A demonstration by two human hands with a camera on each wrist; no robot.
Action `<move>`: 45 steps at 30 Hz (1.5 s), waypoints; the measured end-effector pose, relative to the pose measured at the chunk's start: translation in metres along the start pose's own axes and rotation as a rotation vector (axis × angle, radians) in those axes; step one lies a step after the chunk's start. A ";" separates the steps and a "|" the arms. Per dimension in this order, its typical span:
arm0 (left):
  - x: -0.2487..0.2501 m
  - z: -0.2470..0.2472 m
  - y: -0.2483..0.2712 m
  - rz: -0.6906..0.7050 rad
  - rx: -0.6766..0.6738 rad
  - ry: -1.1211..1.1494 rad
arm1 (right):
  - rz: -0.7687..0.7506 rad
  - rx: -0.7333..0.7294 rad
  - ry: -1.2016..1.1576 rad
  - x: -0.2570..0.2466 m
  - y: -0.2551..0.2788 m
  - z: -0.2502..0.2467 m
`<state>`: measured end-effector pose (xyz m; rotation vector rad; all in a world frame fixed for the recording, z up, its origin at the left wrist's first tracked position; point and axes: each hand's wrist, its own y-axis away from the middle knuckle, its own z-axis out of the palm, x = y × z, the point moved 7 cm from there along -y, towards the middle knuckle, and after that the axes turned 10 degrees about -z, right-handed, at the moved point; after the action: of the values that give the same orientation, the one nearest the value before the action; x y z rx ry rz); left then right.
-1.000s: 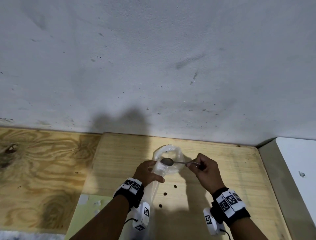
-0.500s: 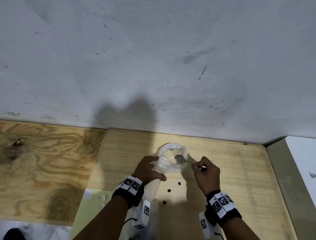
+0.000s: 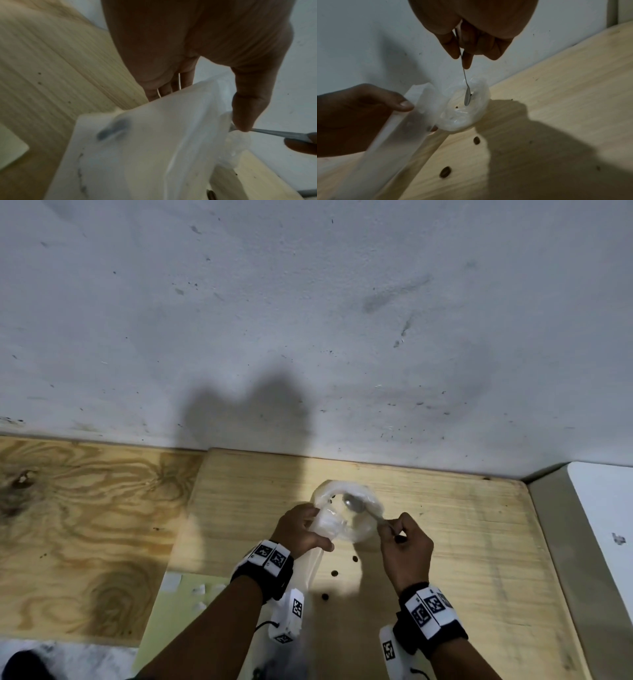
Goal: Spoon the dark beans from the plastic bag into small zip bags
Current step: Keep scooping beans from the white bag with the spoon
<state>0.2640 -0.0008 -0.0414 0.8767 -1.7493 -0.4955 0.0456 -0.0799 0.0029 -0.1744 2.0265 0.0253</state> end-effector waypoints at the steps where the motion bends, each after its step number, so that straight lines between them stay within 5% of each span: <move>1: 0.001 -0.001 0.000 0.003 -0.006 -0.008 | -0.024 0.004 0.024 0.000 -0.003 -0.001; 11: 0.006 -0.005 -0.008 -0.013 -0.115 -0.042 | -0.082 -0.020 0.131 0.015 0.005 0.016; 23: -0.004 -0.009 -0.015 -0.024 -0.076 0.002 | 0.059 -0.101 -0.058 0.043 -0.002 0.002; 33: -0.010 -0.011 -0.021 -0.049 -0.077 0.061 | 0.040 -0.179 -0.052 0.036 -0.001 0.018; 39: -0.009 -0.009 -0.019 -0.048 -0.116 0.071 | 0.011 -0.100 -0.053 0.026 -0.002 0.014; 45: -0.016 -0.009 -0.021 -0.073 -0.100 0.115 | 0.017 -0.202 -0.038 0.031 -0.001 0.022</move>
<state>0.2818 -0.0014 -0.0625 0.8829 -1.5790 -0.5651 0.0514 -0.0827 -0.0343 -0.2822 1.9856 0.2430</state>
